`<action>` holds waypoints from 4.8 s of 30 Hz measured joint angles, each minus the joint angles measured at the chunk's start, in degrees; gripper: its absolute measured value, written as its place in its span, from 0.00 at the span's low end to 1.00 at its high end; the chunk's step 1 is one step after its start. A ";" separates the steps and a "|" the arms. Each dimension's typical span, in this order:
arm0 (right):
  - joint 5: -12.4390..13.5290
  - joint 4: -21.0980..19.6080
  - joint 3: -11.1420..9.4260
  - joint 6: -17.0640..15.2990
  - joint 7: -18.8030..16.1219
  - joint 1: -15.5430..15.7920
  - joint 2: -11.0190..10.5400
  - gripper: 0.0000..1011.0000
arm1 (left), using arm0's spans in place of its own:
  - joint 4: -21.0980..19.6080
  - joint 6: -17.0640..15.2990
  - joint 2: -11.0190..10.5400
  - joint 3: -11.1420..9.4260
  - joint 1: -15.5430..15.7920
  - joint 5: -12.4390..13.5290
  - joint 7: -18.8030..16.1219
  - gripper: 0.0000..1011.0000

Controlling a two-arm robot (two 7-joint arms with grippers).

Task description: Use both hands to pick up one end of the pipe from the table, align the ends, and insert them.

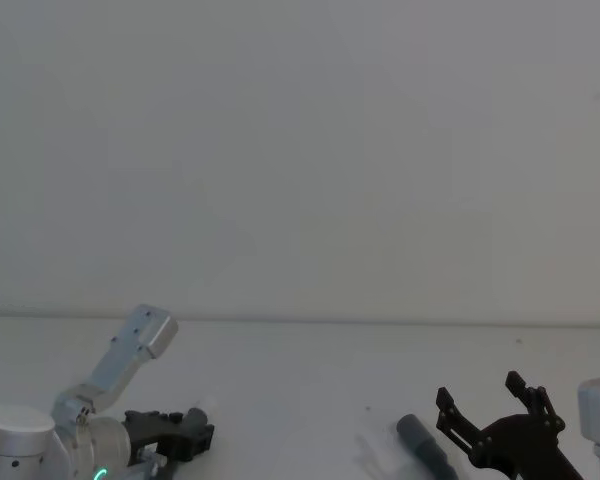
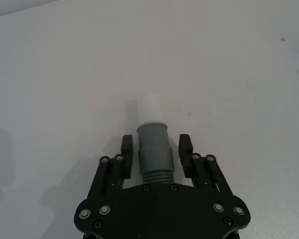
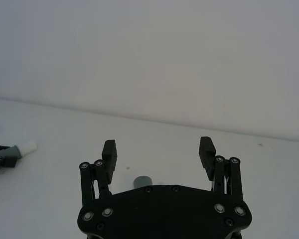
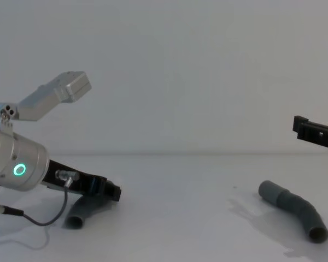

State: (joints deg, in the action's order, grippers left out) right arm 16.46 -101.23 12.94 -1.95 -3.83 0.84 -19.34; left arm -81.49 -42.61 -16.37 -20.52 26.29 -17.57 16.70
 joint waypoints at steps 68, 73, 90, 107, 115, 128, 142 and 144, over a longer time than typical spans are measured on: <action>-3.81 -0.72 1.25 -19.00 -3.37 -4.99 -4.75 0.99 | 0.05 0.00 -0.07 -0.10 0.07 0.16 0.14 0.32; -4.05 -0.30 1.97 -22.00 -4.61 -6.29 -5.16 0.99 | 0.04 0.00 -0.07 -0.09 0.07 0.16 0.14 0.32; -5.05 0.64 4.05 -25.50 -8.28 -8.59 -6.16 0.99 | 0.04 0.00 -0.07 -0.10 0.07 0.16 0.14 0.32; -5.19 2.33 4.30 -32.77 -8.33 -10.77 -4.02 0.99 | 0.04 0.00 -0.07 -0.09 0.08 0.16 0.14 0.32; -5.42 3.48 4.38 -35.55 -7.69 -11.80 -2.69 0.99 | 0.04 0.00 -0.07 -0.10 0.07 0.16 0.14 0.32; -5.90 4.26 4.23 -38.61 -6.98 -12.47 -1.18 0.99 | 0.05 0.00 -0.07 -0.09 0.08 0.16 0.14 0.32; -6.62 5.06 3.72 -41.15 -5.66 -13.07 0.61 0.99 | 0.05 0.00 -0.07 -0.09 0.07 0.16 0.14 0.32; -6.70 5.11 3.70 -41.35 -5.56 -13.08 0.74 0.99 | 0.05 0.01 -0.07 -0.10 0.07 0.16 0.14 0.32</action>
State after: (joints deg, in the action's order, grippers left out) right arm 9.76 -96.11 16.64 -43.30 -9.39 -12.24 -18.60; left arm -81.44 -42.60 -16.43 -20.62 26.37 -17.41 16.84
